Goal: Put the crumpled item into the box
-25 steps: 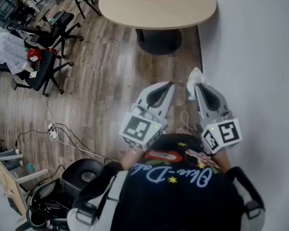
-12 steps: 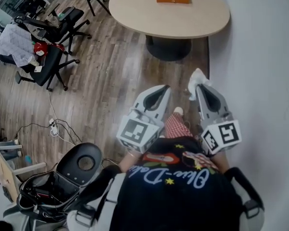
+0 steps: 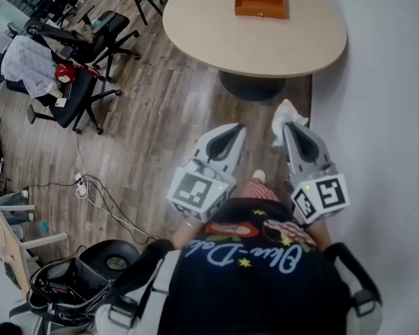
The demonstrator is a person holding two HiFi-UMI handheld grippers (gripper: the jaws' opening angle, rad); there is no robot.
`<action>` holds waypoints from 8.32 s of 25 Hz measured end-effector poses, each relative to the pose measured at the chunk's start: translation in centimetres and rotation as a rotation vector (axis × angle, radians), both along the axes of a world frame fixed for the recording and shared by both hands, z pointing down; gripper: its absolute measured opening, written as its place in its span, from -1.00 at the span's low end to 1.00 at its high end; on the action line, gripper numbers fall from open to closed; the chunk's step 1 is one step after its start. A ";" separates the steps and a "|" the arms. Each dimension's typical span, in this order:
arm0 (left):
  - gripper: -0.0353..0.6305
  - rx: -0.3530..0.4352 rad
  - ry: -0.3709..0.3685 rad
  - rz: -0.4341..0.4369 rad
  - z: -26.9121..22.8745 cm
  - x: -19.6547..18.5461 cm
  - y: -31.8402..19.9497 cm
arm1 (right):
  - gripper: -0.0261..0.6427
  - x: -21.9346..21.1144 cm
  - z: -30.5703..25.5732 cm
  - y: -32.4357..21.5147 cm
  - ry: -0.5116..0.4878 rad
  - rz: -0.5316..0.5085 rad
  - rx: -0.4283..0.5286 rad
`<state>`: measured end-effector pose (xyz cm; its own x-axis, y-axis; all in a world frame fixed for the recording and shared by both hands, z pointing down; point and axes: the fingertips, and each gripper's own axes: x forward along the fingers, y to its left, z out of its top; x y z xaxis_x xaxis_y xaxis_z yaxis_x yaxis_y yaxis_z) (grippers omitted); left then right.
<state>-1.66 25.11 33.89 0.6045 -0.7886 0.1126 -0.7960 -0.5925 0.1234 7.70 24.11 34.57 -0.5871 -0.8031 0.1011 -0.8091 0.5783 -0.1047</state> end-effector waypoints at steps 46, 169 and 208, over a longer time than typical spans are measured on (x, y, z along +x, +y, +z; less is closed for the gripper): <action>-0.92 0.008 -0.068 0.048 0.6 9.0 -20.5 | -0.91 8.7 1.2 -18.8 -0.026 0.037 -0.015; -0.92 -0.146 -0.113 -0.049 4.5 -7.1 -61.7 | -0.91 -3.6 19.3 -70.0 0.670 0.008 -0.320; -0.92 -0.049 -0.128 0.049 2.8 -4.8 -57.4 | -0.93 -0.4 3.8 -59.3 0.187 0.166 -0.130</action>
<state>-6.46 -32.29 36.68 0.6200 -0.7505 0.2288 -0.7777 -0.6265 0.0521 7.29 -35.24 38.39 -0.4099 -0.8599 0.3042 -0.9039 0.4277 -0.0091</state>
